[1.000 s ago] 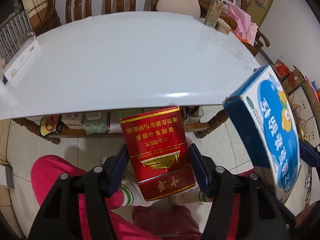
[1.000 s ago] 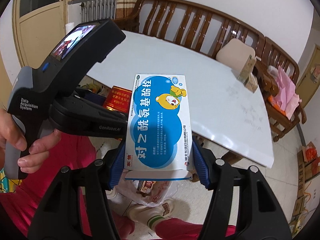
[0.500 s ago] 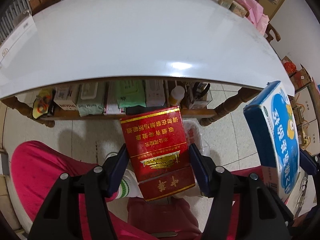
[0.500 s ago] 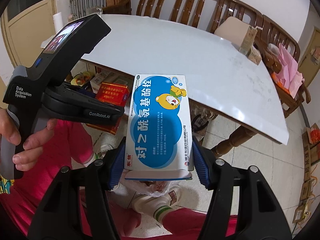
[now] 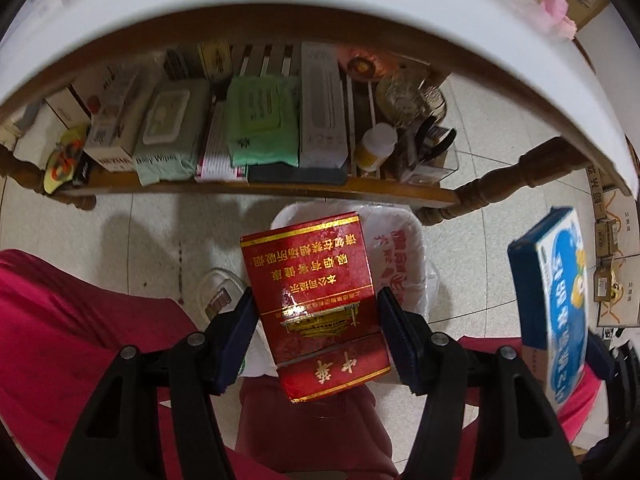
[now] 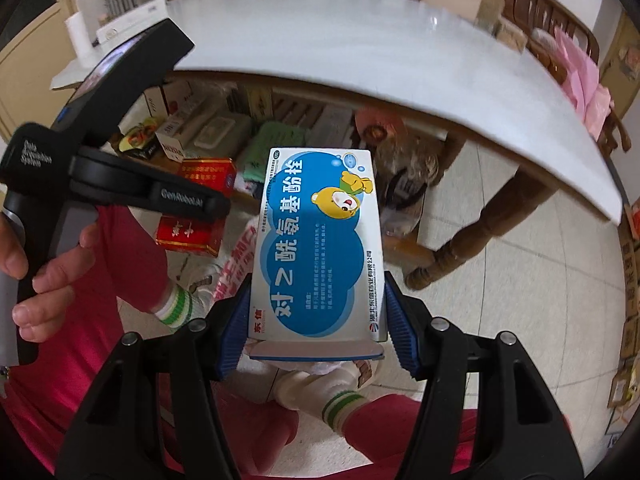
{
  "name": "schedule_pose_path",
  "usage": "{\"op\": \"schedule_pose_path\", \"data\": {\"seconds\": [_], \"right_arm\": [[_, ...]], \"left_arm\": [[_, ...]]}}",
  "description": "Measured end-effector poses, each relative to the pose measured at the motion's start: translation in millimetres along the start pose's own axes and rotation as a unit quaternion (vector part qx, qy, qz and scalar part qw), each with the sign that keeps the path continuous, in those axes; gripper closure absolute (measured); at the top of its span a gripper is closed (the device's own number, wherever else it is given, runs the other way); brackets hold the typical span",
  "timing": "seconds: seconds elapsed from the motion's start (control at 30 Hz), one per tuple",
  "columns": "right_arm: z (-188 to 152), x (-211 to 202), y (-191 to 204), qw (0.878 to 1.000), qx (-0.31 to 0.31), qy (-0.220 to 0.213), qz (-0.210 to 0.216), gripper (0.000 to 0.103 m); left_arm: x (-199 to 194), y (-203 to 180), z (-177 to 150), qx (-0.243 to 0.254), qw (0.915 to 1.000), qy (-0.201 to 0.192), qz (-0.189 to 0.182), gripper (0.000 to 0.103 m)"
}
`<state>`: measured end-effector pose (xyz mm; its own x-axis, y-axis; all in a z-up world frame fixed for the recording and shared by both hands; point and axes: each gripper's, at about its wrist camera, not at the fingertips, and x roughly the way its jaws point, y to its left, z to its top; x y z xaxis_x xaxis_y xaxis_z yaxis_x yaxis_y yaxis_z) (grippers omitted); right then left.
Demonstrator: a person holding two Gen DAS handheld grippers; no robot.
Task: Collect trash
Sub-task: 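Carry the red box and blue-and-white box down over the trash bag with both tools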
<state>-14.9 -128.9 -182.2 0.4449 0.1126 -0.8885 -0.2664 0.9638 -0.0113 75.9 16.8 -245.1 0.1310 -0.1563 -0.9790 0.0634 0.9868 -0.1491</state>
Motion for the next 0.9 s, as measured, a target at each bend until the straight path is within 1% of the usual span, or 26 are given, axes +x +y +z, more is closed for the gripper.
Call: {"op": "schedule_pose_path", "data": {"seconds": [0.33,0.47,0.73,0.9], "right_arm": [[-22,68,-11,0.997,0.032,0.073,0.01,0.043],[-29,93,-16,0.994,0.042,0.101,0.014,0.043],[-42,137,-19,0.987,0.063,0.149,0.022,0.043],[-48,161,-17,0.982,0.072,0.173,0.023,0.043]], "left_arm": [[60,-5,15,-0.027,0.9981,0.052,-0.021,0.044],[82,-8,20,-0.031,0.997,0.068,-0.02,0.044],[128,-10,26,-0.047,0.9909,0.121,-0.037,0.044],[150,-7,29,-0.056,0.9882,0.139,-0.031,0.044]]}}
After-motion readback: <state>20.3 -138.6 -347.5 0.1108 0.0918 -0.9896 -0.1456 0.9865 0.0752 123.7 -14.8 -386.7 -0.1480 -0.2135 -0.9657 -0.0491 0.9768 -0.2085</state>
